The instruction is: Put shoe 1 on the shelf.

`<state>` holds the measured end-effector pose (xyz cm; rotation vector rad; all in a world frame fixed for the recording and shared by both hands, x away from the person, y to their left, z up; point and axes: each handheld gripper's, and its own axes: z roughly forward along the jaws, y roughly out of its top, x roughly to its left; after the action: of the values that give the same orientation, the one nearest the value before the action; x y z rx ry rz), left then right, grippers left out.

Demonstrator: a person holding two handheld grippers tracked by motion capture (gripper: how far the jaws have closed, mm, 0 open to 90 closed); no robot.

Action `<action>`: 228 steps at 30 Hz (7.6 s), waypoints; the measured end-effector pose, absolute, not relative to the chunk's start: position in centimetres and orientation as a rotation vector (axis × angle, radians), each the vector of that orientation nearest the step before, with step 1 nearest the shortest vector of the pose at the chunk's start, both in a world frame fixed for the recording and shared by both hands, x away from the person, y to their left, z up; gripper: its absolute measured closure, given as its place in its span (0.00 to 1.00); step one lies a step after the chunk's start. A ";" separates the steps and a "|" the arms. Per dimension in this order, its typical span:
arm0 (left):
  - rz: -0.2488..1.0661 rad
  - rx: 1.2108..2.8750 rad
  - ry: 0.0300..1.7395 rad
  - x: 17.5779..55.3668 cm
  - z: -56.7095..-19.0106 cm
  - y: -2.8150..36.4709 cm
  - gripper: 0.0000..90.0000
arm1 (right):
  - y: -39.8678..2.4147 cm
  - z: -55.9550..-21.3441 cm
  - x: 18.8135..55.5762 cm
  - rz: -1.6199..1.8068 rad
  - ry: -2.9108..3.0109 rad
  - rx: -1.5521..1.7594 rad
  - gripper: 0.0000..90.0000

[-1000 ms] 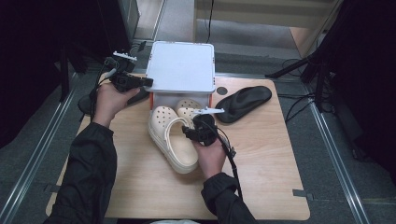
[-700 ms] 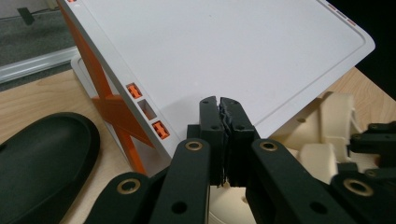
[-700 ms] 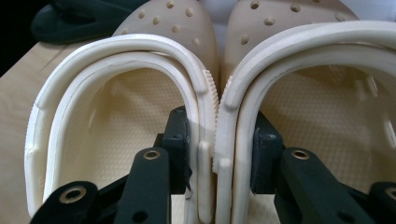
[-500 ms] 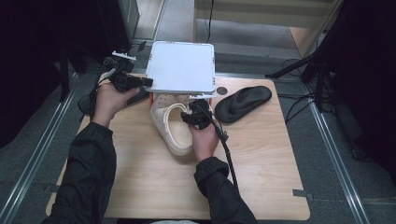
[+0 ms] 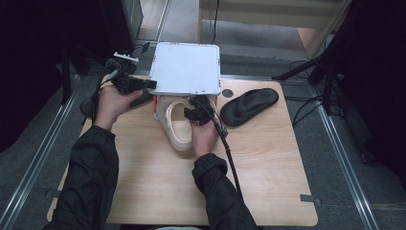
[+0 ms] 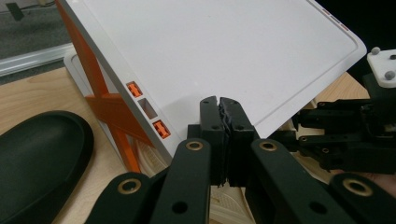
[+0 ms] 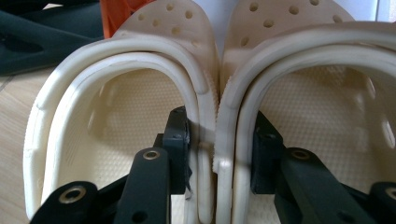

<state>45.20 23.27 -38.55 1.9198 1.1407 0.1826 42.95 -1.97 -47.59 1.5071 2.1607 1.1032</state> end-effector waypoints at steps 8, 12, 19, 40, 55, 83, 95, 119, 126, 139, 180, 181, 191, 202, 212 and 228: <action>0.183 1.923 1.141 45.2 -38.5 23.2 0.99 | -1.6 -48.1 43.4 1.099 2.121 1.518 0.74; 0.183 1.924 1.140 45.2 -38.5 23.3 0.99 | -1.6 -48.2 43.4 1.103 2.122 1.511 0.73; 0.182 1.924 1.142 45.2 -38.5 23.2 0.99 | -2.1 -48.3 43.2 1.141 2.135 1.523 0.68; 0.183 1.922 1.145 45.2 -38.5 23.3 0.99 | -5.1 -45.4 39.6 1.344 2.204 1.462 0.75; 0.185 1.921 1.148 45.1 -38.5 23.2 0.99 | -6.1 -47.5 34.2 1.444 2.291 1.345 1.00; 0.183 1.918 1.150 45.1 -38.5 23.2 0.99 | -5.5 -52.7 31.2 1.389 2.375 1.373 1.00; 0.168 1.913 1.151 45.1 -38.6 23.1 0.99 | -3.9 -51.3 32.4 1.417 2.371 1.367 1.00; 0.169 1.915 1.148 45.1 -38.6 23.1 0.99 | -1.1 -50.7 35.8 1.340 2.364 1.403 1.00; 0.168 1.913 1.154 45.1 -38.6 23.1 1.00 | -0.1 -50.6 36.8 1.308 2.367 1.394 1.00; 0.167 1.912 1.150 45.1 -38.6 23.1 1.00 | 1.4 -50.4 39.9 1.272 2.323 1.446 1.00; 0.156 1.916 1.145 45.0 -38.6 23.1 0.99 | -8.1 -49.8 32.4 1.360 2.335 1.396 1.00; 0.156 1.917 1.145 45.0 -38.5 23.1 0.99 | -8.6 -50.0 32.2 1.351 2.331 1.404 1.00; 0.154 1.914 1.145 45.0 -38.6 23.1 0.99 | -11.2 -51.1 31.9 1.294 2.313 1.477 1.00; 0.157 1.919 1.142 45.0 -38.6 23.1 0.99 | -11.8 -51.5 33.2 1.272 2.297 1.503 1.00; 0.160 1.923 1.141 45.0 -38.5 23.1 0.99 | -10.8 -51.5 35.2 1.287 2.307 1.535 1.00; 0.159 1.922 1.140 45.0 -38.5 23.1 0.99 | -8.7 -51.1 39.4 1.244 2.272 1.521 1.00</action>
<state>45.02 23.08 -38.54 1.9218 1.1399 0.1592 39.36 -8.66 -51.09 1.5206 2.2720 1.2436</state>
